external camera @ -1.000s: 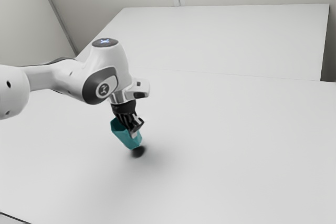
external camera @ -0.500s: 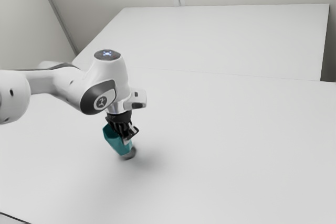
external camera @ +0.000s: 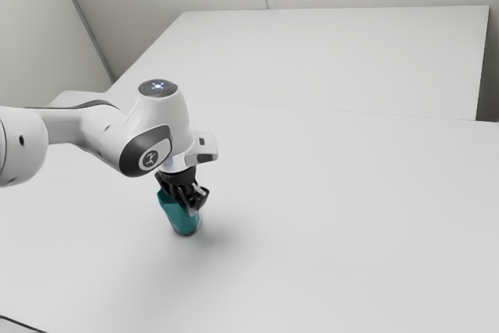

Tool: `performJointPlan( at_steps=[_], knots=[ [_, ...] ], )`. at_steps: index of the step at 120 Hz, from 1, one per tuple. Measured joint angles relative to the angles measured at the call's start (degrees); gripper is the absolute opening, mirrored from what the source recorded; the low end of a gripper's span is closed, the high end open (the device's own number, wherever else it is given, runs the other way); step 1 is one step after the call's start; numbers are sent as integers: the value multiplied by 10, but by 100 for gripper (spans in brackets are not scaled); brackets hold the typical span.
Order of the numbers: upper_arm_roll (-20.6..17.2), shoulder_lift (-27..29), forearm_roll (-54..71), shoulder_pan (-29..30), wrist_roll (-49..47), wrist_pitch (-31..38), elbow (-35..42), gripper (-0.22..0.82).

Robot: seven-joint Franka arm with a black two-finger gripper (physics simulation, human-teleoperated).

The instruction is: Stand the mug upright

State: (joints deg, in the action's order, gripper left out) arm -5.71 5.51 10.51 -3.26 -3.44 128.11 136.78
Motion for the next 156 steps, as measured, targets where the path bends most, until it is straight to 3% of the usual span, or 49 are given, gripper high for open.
performJointPlan(
  at_steps=[27,51,108,156],
  knots=[
    [0,13,-3,0,-11,5,-1,37],
    [-1,30,-9,0,-16,-9,-16,50],
    [-4,5,-59,17,-21,-144,-151,58],
    [-2,-55,-76,39,-18,-279,-343,58]
  ],
)
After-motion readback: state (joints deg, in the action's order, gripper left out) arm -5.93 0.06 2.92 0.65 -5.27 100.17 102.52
